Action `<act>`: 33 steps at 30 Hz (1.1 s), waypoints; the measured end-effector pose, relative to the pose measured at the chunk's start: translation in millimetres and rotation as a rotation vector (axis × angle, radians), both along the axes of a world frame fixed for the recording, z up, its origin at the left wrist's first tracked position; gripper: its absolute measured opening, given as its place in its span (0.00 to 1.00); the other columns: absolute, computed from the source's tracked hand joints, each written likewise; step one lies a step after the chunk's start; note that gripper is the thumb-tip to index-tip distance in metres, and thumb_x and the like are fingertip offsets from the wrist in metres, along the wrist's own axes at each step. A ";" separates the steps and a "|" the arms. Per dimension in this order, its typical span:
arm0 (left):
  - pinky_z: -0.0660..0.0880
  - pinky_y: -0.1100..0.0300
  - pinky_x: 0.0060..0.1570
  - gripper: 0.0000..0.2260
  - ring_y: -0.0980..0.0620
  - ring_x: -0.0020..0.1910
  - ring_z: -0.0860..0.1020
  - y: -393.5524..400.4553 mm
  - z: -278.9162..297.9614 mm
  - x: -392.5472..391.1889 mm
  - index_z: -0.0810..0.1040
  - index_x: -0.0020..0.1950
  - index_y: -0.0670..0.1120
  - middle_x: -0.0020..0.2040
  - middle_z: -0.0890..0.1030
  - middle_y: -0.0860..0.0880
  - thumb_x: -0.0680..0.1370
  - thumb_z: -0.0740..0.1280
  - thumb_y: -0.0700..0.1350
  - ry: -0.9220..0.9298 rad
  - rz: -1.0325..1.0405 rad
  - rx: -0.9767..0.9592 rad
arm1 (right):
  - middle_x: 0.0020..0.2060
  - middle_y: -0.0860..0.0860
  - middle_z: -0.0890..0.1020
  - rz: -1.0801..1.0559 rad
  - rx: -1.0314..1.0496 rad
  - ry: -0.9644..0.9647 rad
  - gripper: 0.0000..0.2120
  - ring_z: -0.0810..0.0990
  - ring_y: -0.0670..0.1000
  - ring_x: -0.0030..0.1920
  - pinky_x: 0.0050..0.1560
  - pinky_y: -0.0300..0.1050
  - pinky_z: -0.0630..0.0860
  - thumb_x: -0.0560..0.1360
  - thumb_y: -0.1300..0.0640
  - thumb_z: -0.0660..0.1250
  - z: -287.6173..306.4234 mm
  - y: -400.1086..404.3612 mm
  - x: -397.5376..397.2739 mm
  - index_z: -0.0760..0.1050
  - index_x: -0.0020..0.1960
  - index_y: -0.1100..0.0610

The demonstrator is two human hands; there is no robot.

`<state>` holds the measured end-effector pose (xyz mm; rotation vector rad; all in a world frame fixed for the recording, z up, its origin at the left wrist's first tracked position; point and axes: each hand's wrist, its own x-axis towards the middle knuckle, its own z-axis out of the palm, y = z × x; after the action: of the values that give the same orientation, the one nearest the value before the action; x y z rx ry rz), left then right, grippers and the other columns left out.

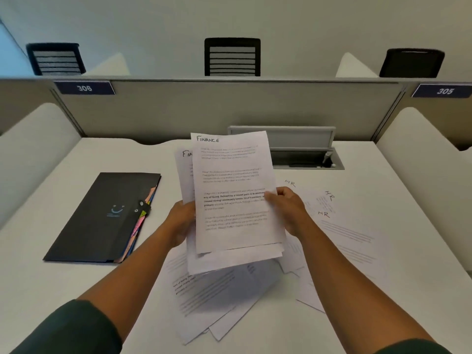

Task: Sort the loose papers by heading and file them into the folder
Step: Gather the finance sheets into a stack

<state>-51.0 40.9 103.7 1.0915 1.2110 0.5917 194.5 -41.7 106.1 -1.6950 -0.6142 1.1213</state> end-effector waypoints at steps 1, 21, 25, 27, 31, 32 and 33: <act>0.81 0.52 0.46 0.11 0.47 0.49 0.85 0.5 1.7 -3.1 0.82 0.56 0.47 0.52 0.86 0.45 0.79 0.67 0.53 -0.003 0.020 -0.008 | 0.51 0.53 0.83 0.025 0.004 -0.018 0.11 0.84 0.54 0.48 0.48 0.50 0.82 0.75 0.54 0.70 -0.3 1.5 -4.5 0.73 0.54 0.55; 0.80 0.64 0.36 0.16 0.51 0.48 0.83 25.5 24.2 -19.6 0.78 0.61 0.48 0.53 0.84 0.50 0.75 0.74 0.48 -0.032 -0.027 0.318 | 0.54 0.50 0.78 0.027 0.173 -0.256 0.16 0.80 0.51 0.49 0.42 0.44 0.81 0.77 0.55 0.67 24.2 29.5 -65.6 0.66 0.61 0.50; 0.83 0.52 0.45 0.19 0.47 0.50 0.84 26.1 20.2 -29.2 0.78 0.61 0.46 0.54 0.84 0.47 0.73 0.75 0.48 -0.072 -0.022 0.346 | 0.56 0.51 0.77 0.016 0.203 -0.283 0.18 0.79 0.53 0.53 0.50 0.50 0.81 0.77 0.55 0.68 18.7 29.0 -70.0 0.65 0.63 0.49; 0.83 0.51 0.44 0.17 0.46 0.49 0.84 25.7 19.2 -32.4 0.79 0.60 0.45 0.53 0.84 0.46 0.73 0.75 0.45 -0.111 -0.020 0.339 | 0.56 0.50 0.77 0.010 0.220 -0.285 0.18 0.80 0.52 0.53 0.48 0.48 0.81 0.77 0.54 0.68 15.0 28.2 -72.9 0.65 0.63 0.48; 0.83 0.46 0.47 0.17 0.46 0.51 0.84 26.9 14.8 -34.4 0.79 0.62 0.45 0.54 0.84 0.46 0.74 0.74 0.44 -0.108 -0.021 0.363 | 0.56 0.49 0.77 -0.016 0.233 -0.287 0.19 0.80 0.52 0.52 0.45 0.43 0.80 0.77 0.53 0.69 9.0 28.0 -79.9 0.65 0.63 0.47; 0.83 0.46 0.47 0.17 0.46 0.51 0.84 27.5 14.2 -34.6 0.79 0.62 0.45 0.54 0.84 0.47 0.74 0.74 0.44 -0.113 -0.012 0.367 | 0.56 0.48 0.77 -0.030 0.239 -0.287 0.19 0.80 0.51 0.52 0.45 0.42 0.79 0.77 0.54 0.69 8.8 28.2 -81.3 0.65 0.63 0.46; 0.83 0.46 0.47 0.16 0.46 0.51 0.83 28.2 13.6 -34.7 0.79 0.61 0.45 0.54 0.84 0.47 0.74 0.74 0.44 -0.119 -0.004 0.371 | 0.55 0.48 0.77 -0.043 0.245 -0.290 0.18 0.80 0.51 0.51 0.45 0.41 0.79 0.77 0.54 0.69 9.3 28.9 -82.5 0.65 0.62 0.45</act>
<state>-85.7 69.1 117.3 1.3464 1.0177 0.8900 112.0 -12.9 115.4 -1.6581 -0.8561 0.7409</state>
